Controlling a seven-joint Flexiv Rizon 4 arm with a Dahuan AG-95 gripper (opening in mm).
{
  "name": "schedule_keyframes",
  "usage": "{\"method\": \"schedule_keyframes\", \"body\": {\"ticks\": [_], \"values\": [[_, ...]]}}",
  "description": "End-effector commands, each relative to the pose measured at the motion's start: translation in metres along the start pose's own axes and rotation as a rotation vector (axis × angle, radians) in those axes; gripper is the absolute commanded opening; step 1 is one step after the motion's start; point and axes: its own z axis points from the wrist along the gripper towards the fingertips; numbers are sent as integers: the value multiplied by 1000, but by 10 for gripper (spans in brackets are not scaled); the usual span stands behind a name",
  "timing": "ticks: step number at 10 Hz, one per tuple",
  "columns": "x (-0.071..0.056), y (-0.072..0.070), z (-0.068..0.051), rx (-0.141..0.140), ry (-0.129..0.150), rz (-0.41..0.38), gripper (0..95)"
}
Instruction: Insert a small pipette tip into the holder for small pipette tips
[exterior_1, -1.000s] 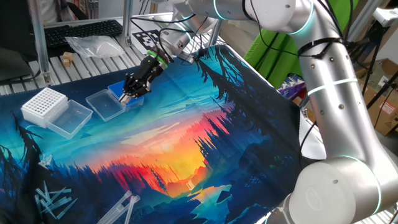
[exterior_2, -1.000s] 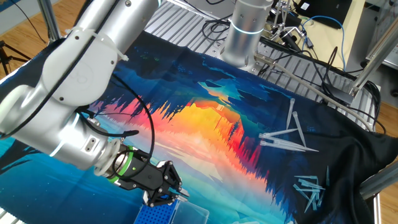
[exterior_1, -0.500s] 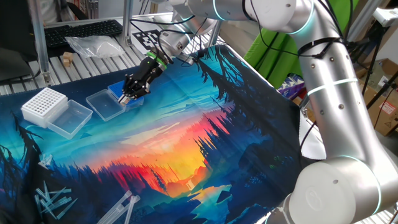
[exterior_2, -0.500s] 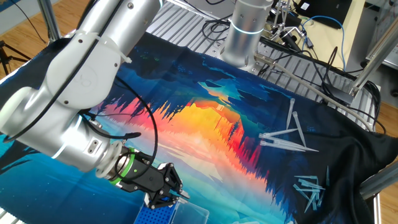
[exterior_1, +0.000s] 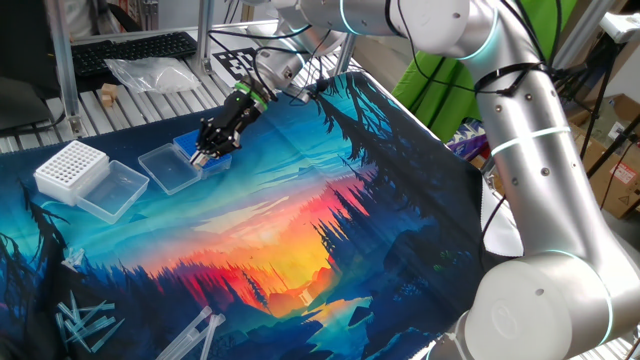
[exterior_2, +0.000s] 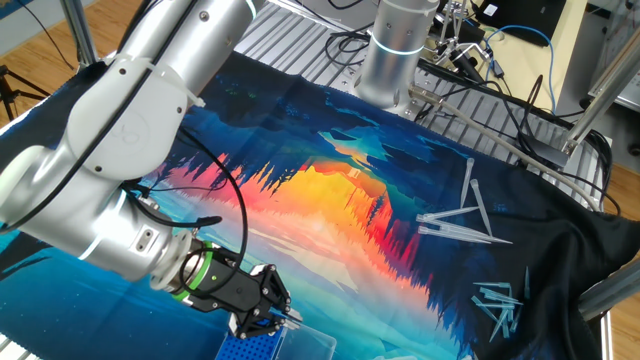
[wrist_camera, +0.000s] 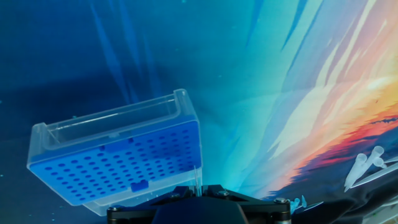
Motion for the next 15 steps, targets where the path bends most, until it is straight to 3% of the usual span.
{"method": "schedule_keyframes", "body": {"ticks": [1, 4, 6, 15], "values": [[0, 1, 1, 3, 3, 4, 0], [-1, 2, 2, 10, 5, 5, 0], [0, 0, 0, 15, 25, 6, 0], [4, 0, 0, 17, 39, 1, 0]]}}
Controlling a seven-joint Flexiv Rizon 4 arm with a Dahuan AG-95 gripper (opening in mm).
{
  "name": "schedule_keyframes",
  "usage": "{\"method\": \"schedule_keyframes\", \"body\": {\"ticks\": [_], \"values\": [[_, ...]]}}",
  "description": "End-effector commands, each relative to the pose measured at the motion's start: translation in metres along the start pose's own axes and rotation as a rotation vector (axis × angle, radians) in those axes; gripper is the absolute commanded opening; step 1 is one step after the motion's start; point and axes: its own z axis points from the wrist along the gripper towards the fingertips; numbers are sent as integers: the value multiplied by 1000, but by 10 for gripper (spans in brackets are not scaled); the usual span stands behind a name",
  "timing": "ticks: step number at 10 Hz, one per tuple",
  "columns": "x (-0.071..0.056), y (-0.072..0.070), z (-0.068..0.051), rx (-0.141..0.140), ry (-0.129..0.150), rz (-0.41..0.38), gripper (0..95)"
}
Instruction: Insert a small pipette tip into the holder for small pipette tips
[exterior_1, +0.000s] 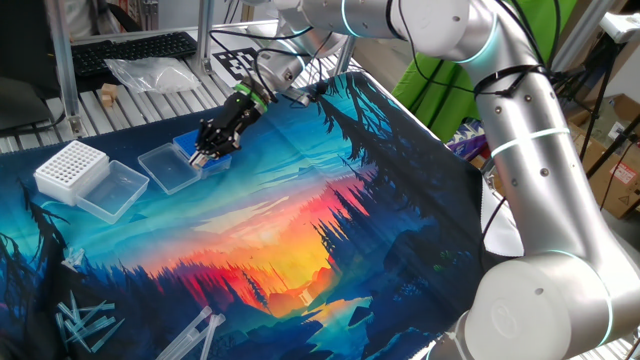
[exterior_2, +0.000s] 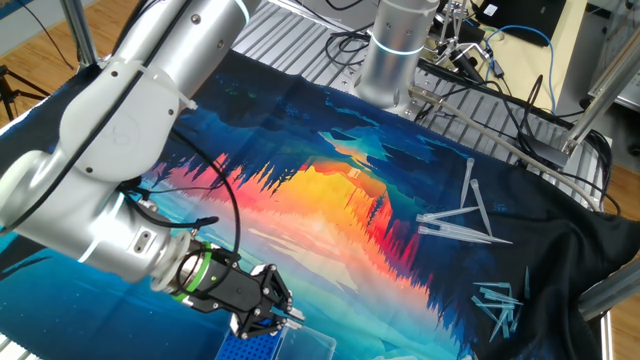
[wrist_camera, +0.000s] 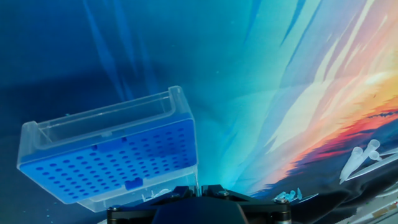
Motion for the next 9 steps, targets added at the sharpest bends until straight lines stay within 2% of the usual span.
{"method": "schedule_keyframes", "body": {"ticks": [1, 9], "values": [[0, 2, -1, 1, 1, -1, 0], [-7, 8, -2, 7, 6, 11, 0]]}}
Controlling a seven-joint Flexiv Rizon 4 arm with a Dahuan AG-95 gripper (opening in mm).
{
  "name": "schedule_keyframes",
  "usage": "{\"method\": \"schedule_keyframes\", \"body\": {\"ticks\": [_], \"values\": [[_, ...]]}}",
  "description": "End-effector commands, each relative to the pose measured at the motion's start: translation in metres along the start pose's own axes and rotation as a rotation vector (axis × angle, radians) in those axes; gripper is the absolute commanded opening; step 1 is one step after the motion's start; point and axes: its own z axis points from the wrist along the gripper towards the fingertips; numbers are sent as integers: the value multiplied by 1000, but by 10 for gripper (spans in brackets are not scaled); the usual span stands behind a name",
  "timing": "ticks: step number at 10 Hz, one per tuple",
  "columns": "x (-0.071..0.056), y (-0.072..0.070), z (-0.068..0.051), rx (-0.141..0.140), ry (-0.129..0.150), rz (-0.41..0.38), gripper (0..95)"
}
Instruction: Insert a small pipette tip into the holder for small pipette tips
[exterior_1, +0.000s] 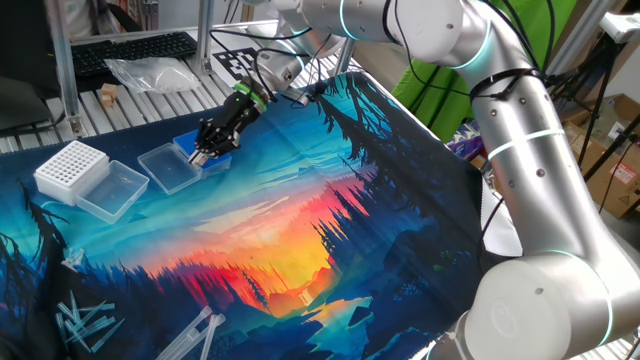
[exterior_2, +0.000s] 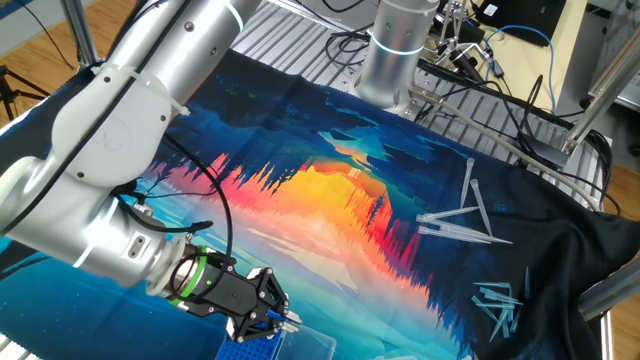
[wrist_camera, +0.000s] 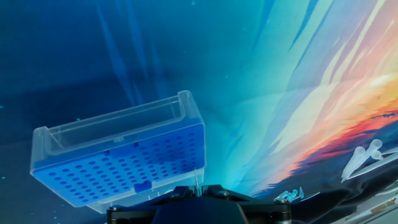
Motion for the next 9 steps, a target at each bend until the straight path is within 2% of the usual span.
{"method": "schedule_keyframes", "body": {"ticks": [1, 4, 5, 9], "values": [[-1, 1, -2, 8, 2, 7, 0], [-3, 2, -3, 14, 5, 15, 0], [-3, 2, -4, 14, 5, 18, 190], [-3, 2, -4, 16, 9, 25, 190]]}}
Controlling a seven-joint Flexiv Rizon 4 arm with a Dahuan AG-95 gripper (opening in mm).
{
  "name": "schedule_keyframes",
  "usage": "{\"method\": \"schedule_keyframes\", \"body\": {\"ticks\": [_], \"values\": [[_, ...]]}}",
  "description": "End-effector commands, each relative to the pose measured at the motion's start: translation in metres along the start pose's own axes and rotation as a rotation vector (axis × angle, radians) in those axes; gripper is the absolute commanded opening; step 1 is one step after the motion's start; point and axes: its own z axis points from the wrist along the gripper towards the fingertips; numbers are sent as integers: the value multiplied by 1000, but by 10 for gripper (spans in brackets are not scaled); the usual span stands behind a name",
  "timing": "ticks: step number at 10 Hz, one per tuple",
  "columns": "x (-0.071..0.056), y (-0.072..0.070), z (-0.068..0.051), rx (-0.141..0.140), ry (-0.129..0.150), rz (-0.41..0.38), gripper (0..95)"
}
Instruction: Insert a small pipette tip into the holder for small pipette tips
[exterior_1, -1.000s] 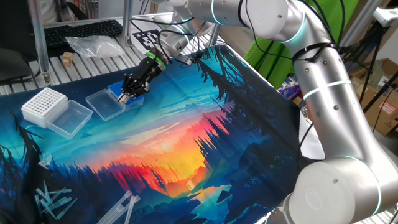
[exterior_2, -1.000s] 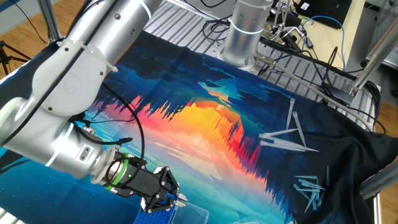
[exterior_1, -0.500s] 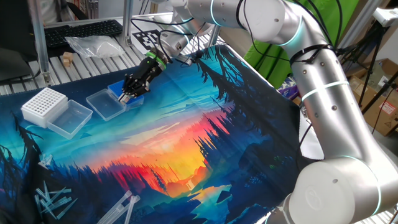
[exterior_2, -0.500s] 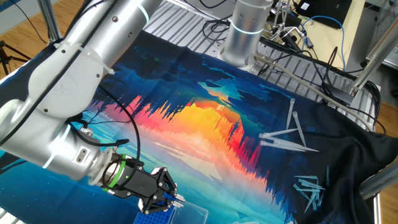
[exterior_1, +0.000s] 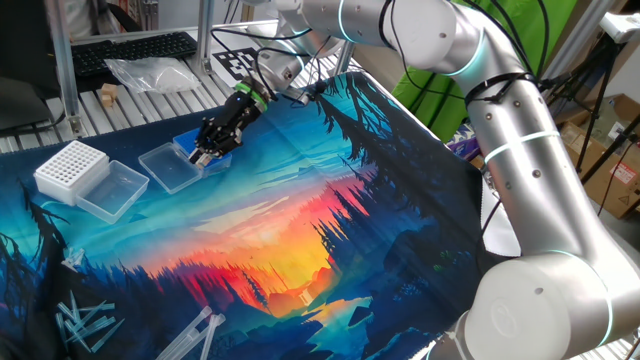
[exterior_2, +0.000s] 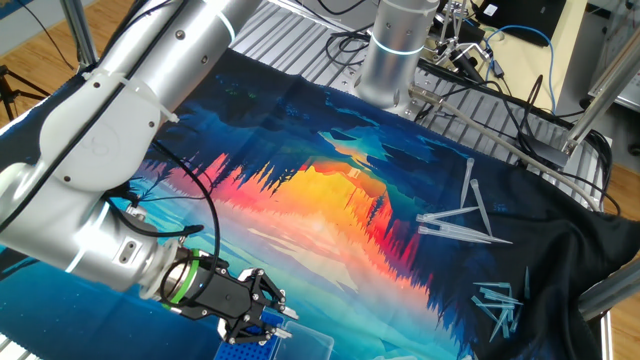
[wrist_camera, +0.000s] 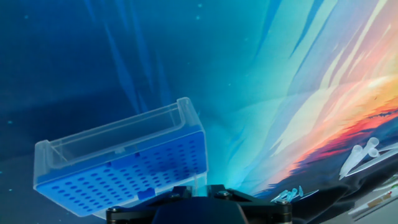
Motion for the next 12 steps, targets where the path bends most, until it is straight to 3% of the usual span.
{"method": "schedule_keyframes", "body": {"ticks": [1, 5, 9, 10, 12], "values": [[0, -1, 0, -1, 0, 2, 190], [5, 0, -6, -4, -6, 1, 190], [12, 0, -10, -11, -38, -3, 190], [16, -2, -8, -19, -72, -2, 190], [21, -5, -7, -29, -104, -1, 190]]}}
